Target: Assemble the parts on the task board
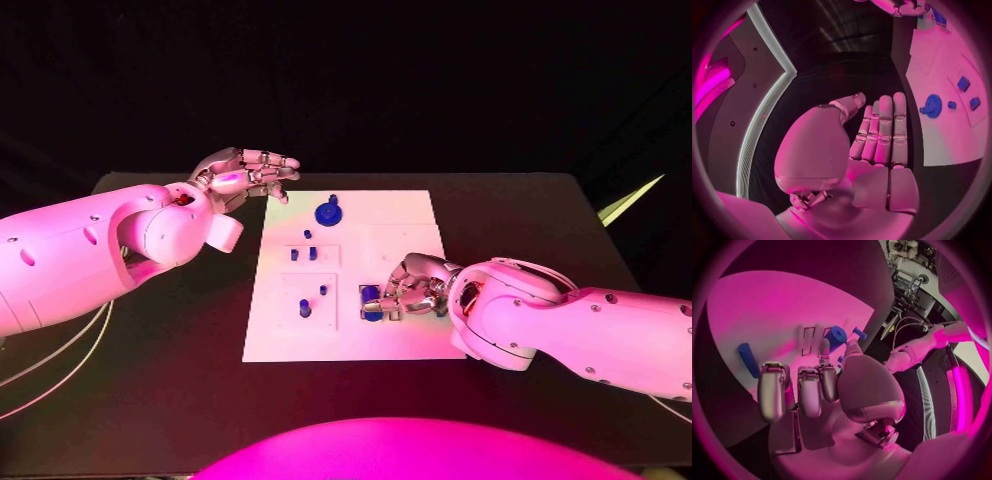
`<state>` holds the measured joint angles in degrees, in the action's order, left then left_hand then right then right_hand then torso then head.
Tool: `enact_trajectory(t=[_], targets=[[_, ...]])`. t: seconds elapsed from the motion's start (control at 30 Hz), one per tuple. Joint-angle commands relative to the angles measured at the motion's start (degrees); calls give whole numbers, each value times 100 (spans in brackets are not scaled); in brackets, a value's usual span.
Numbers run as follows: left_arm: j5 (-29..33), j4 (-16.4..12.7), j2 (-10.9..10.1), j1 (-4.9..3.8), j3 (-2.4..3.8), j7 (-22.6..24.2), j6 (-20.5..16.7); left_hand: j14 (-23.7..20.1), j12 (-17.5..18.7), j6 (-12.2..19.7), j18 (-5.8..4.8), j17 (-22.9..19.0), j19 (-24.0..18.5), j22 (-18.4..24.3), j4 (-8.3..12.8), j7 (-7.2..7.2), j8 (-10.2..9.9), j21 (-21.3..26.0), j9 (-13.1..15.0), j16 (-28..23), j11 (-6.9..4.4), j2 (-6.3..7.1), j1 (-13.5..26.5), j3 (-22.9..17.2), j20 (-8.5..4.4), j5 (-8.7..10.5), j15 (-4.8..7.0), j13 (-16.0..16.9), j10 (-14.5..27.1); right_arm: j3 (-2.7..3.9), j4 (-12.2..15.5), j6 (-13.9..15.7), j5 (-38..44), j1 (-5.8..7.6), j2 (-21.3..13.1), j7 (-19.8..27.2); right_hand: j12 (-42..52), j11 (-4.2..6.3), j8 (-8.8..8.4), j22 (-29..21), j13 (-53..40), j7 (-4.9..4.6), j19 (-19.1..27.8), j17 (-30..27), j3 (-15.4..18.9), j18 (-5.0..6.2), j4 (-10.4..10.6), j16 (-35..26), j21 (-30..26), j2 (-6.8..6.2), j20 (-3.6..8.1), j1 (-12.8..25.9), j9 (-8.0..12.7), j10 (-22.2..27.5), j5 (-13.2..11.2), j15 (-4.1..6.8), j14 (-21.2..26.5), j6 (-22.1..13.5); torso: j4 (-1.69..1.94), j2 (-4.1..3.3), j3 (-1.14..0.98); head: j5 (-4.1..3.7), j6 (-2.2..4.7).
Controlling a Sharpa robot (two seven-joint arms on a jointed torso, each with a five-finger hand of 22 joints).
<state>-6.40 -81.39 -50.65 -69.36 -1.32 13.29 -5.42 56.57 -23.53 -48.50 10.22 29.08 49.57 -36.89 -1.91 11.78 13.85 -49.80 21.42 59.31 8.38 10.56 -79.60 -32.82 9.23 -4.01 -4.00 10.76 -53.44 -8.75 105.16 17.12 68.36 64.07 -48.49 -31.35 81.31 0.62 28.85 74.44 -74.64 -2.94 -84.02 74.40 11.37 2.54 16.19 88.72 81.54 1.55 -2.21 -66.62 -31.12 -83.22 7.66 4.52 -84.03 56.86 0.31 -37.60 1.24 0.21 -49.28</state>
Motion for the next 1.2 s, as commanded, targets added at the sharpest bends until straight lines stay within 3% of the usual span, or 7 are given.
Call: enact_trajectory(t=[0.03, 0.37, 0.7, 1.2], targets=[[6, -6, 1, -4, 4, 0, 4, -51, -71, 71, 33, -53, 73, 62, -64, 30, 82, 73, -9, -59, -5, -47, 78, 37, 22, -116, -10, -63, 108, 0, 32, -47, 11, -9, -22, 38, 59, 69, 144, 1385, -889, 15, -478, 1445, 109, -125, -38, 79, 135, -10, 92, -116, -77, -238, 50, 34, -573, 39, 2, -3, -3, 14, 5], [6, -7, -2, -3, 4, -1, 8, -52, -73, 73, 33, -53, 77, 69, -76, 30, 84, 82, -9, -59, -4, -54, 84, 36, 23, -117, -11, -64, 112, 0, -17, -64, 22, -12, -48, 37, 66, 71, 135, 1390, -903, 16, -481, 1456, 74, -129, -28, 83, 156, 14, 94, -273, -72, -245, 55, 35, -575, 40, 3, -7, 2, 15, 7], [6, -7, 1, -3, 4, 2, 8, -52, -73, 73, 33, -53, 77, 69, -76, 30, 84, 82, -9, -59, -4, -54, 84, 36, 23, -117, -11, -64, 112, -1, -189, -46, 124, -13, 47, 13, 82, 79, 109, 1394, -926, 24, -484, 1470, -33, -132, -26, 89, 177, 139, 100, -523, -55, -260, 66, 41, -578, 40, 14, -4, 3, 14, -19], [6, -7, 2, -3, 4, 0, 7, -52, -79, 76, 33, -54, 86, 81, -93, 30, 89, 98, -10, -58, -4, -66, 90, 33, 24, -118, -11, -66, 117, -6, -311, 51, 236, -24, 139, 9, 84, 82, 86, 1395, -935, 26, -484, 1470, -112, -133, -18, 89, 181, 158, 104, -672, -38, -265, 67, 45, -578, 46, 0, -7, 1, 19, -19]])
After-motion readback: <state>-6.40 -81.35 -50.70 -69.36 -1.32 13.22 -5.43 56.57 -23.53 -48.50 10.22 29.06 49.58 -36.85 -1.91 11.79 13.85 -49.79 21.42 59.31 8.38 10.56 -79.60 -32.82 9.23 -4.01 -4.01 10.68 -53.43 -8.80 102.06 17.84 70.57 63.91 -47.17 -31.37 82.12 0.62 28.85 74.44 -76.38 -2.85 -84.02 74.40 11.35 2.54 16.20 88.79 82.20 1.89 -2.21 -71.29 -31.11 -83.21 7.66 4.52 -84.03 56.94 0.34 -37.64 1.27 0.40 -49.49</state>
